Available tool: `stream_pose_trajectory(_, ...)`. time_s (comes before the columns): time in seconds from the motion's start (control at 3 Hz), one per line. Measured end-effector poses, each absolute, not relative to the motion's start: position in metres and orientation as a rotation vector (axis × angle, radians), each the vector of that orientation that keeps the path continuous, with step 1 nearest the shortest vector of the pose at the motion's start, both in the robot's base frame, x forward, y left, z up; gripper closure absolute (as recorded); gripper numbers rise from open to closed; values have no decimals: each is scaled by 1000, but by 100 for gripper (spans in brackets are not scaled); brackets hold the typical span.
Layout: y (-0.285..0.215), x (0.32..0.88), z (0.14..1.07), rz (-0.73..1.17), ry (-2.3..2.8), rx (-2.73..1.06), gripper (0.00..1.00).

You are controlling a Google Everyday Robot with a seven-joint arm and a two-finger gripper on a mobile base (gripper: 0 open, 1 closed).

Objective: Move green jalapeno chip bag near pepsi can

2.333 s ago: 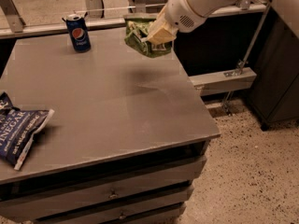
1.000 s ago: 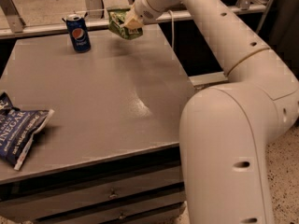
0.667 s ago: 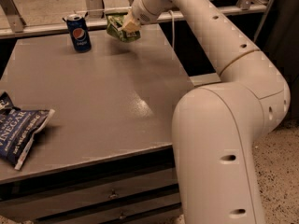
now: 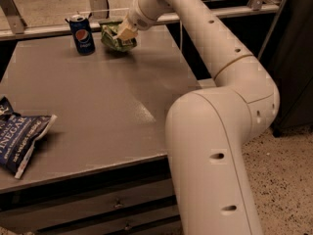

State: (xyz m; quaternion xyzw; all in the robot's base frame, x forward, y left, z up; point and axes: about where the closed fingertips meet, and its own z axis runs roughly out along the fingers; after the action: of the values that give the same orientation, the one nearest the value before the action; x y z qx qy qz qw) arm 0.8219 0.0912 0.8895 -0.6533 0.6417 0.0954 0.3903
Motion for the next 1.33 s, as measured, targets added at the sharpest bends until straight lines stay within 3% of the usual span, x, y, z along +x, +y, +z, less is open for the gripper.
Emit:
stream_pose_trajectory(0.67,121,802,883,353,1590,-1724,14)
stream_pose_trajectory(1.0,128,796,880,382,1580,-1739,0)
stream_pose_trajectory(1.33,115,793,890,381,1573,-1725,0)
